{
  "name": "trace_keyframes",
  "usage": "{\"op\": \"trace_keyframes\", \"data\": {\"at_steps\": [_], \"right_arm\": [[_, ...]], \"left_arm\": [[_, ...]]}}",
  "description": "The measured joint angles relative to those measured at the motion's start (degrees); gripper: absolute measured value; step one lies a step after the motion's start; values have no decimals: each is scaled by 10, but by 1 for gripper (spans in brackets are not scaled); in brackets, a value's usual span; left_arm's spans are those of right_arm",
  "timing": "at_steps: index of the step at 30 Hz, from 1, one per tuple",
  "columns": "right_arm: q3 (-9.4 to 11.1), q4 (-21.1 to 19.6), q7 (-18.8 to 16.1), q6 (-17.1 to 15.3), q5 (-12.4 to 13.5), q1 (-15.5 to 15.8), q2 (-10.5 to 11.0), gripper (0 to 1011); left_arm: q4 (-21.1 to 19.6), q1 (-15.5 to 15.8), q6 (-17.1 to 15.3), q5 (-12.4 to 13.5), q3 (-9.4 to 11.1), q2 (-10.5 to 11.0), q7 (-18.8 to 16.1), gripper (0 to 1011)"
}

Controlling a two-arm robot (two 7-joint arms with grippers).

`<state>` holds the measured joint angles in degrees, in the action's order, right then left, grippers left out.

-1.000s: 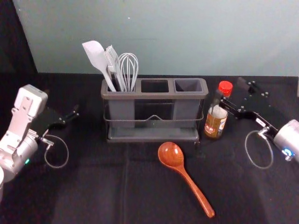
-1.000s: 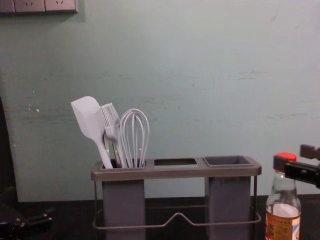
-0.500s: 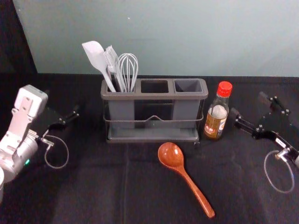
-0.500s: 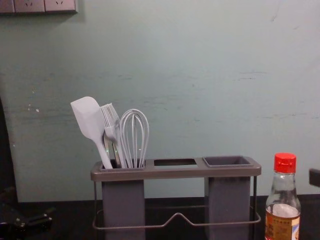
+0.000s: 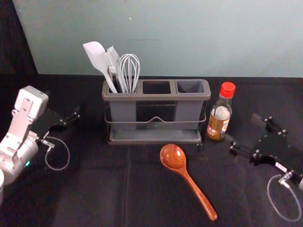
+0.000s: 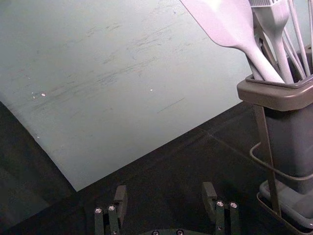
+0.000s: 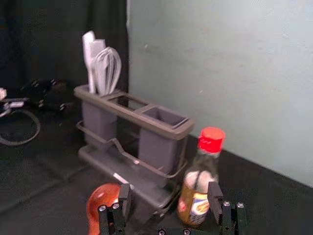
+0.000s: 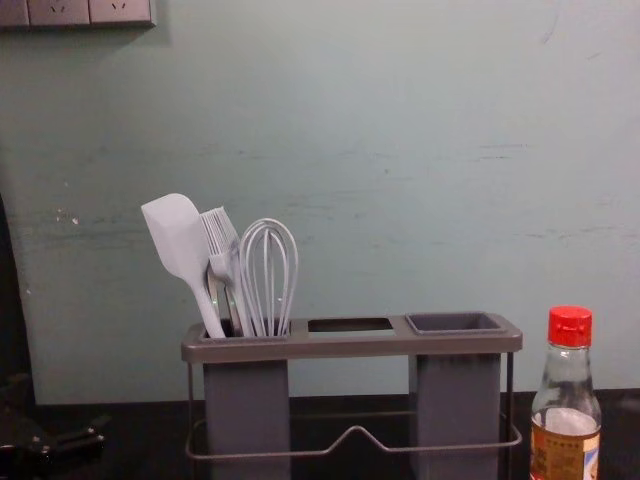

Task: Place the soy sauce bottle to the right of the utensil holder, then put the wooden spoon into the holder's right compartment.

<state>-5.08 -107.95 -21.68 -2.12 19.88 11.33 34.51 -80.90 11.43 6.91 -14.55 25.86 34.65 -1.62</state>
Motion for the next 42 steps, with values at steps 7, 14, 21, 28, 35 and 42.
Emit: {"op": "trace_keyframes", "data": {"at_steps": [7, 14, 21, 28, 35, 42], "right_arm": [[-29, -31, 3, -66, -25, -4, 13, 1002], [-67, -52, 9, -169, -43, -39, 18, 1002], [-103, -46, -5, -267, -45, -94, 17, 1002], [-160, -1, -27, -358, -58, -179, 4, 1002], [-197, 26, -32, -399, -79, -223, -17, 1002], [-211, 49, -31, -410, -89, -235, -46, 1002]], "left_arm": [[0, 0, 0, 0, 0, 0, 0, 1005], [0, 0, 0, 0, 0, 0, 0, 1005], [0, 0, 0, 0, 0, 0, 0, 1005], [0, 0, 0, 0, 0, 0, 0, 1005], [0, 0, 0, 0, 0, 0, 0, 1005], [0, 0, 0, 0, 0, 0, 0, 1005]]}}
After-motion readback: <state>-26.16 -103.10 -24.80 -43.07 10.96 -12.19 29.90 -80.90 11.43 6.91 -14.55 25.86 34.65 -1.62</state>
